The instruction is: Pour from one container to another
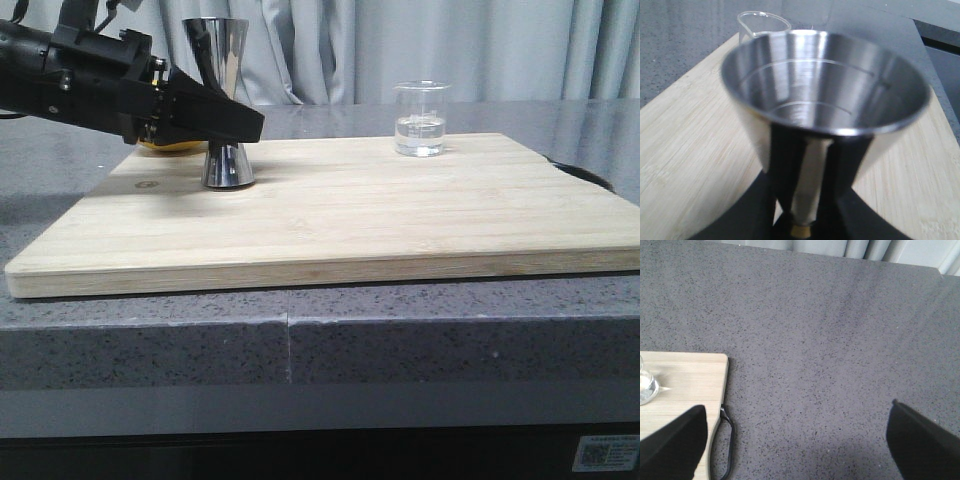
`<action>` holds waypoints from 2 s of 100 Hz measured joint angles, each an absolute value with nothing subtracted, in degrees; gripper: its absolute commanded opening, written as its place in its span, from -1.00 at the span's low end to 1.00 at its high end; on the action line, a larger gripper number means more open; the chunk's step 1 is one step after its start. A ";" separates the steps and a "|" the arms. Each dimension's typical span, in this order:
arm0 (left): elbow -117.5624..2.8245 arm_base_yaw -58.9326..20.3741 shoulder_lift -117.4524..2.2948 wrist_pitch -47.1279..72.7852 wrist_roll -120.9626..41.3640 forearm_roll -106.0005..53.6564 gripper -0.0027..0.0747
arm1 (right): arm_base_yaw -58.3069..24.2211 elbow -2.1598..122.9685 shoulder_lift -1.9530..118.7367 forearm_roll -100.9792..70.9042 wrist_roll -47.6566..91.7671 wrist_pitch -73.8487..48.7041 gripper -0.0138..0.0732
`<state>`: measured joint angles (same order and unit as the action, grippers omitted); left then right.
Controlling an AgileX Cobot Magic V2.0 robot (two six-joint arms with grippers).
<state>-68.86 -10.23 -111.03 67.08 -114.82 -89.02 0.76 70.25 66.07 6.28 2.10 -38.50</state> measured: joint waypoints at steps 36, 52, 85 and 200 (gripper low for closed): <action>-68.86 -10.55 -110.75 66.86 -114.82 -89.04 -0.94 | 0.76 70.14 70.67 3.35 3.42 -37.16 0.83; -69.04 -11.13 -109.60 66.64 -114.72 -88.57 -0.94 | -0.85 66.58 72.40 -2.36 10.91 -28.92 0.83; -69.04 -11.49 -107.13 66.64 -114.01 -88.26 -0.94 | -9.97 52.86 72.43 -4.52 15.26 -6.52 0.83; -69.09 -14.12 -103.80 66.83 -110.77 -87.31 -0.94 | -20.77 40.16 91.46 -4.54 7.80 40.58 0.83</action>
